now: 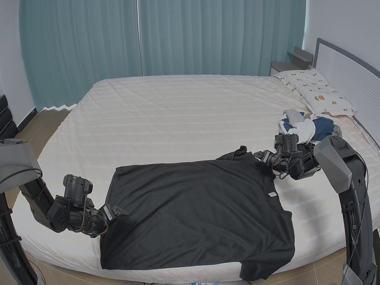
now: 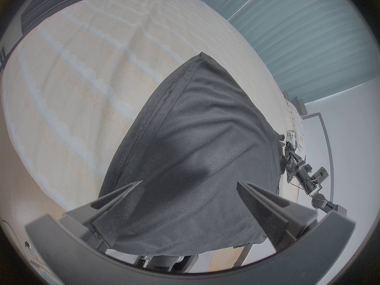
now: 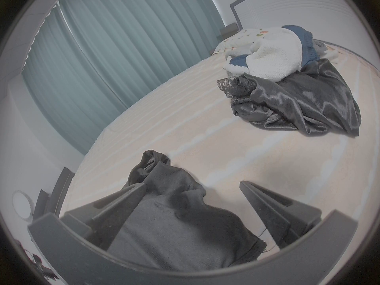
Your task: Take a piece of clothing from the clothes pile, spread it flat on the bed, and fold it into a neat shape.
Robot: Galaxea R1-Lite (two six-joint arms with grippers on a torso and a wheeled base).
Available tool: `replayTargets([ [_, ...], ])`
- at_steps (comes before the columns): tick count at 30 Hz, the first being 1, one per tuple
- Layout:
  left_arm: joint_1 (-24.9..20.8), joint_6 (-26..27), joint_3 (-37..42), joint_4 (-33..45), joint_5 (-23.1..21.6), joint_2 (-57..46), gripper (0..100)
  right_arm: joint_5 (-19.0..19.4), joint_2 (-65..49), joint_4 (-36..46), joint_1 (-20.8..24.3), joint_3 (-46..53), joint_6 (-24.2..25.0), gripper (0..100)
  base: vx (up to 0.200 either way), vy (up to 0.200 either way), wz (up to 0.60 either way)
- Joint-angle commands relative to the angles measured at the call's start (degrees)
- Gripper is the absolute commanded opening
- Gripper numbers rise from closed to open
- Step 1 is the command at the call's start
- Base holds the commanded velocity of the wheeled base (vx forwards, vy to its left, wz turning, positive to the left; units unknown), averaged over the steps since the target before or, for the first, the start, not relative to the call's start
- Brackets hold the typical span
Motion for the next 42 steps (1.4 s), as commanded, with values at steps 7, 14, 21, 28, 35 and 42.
replayTargets([
  [7,0.0,-0.1,0.0,0.0,0.0,0.1,100,0.4,-2.3,-2.1,-0.4,6.0,-3.8,0,0.000,0.000,0.00],
  [14,0.0,-0.1,0.0,0.0,0.0,0.1,100,2.1,-8.9,-2.0,-1.3,16.8,-6.6,0,0.000,0.000,0.00],
  [21,0.0,-0.1,0.1,0.0,0.0,0.1,100,4.6,-12.1,-1.9,-1.6,23.3,-10.5,0,0.000,0.000,0.00],
  [28,0.0,-0.1,0.1,0.0,0.0,0.1,100,6.2,-14.0,-1.2,-1.4,25.6,-12.1,0,0.000,0.000,0.00],
  [35,0.0,-0.1,0.1,0.0,0.0,0.1,100,6.2,-14.2,-2.0,-1.1,26.0,-14.6,100,0.000,0.000,0.00],
  [42,0.0,-0.1,0.1,0.0,0.0,0.1,100,6.2,-15.2,-2.0,-1.4,20.2,-12.7,100,0.000,0.000,0.00],
])
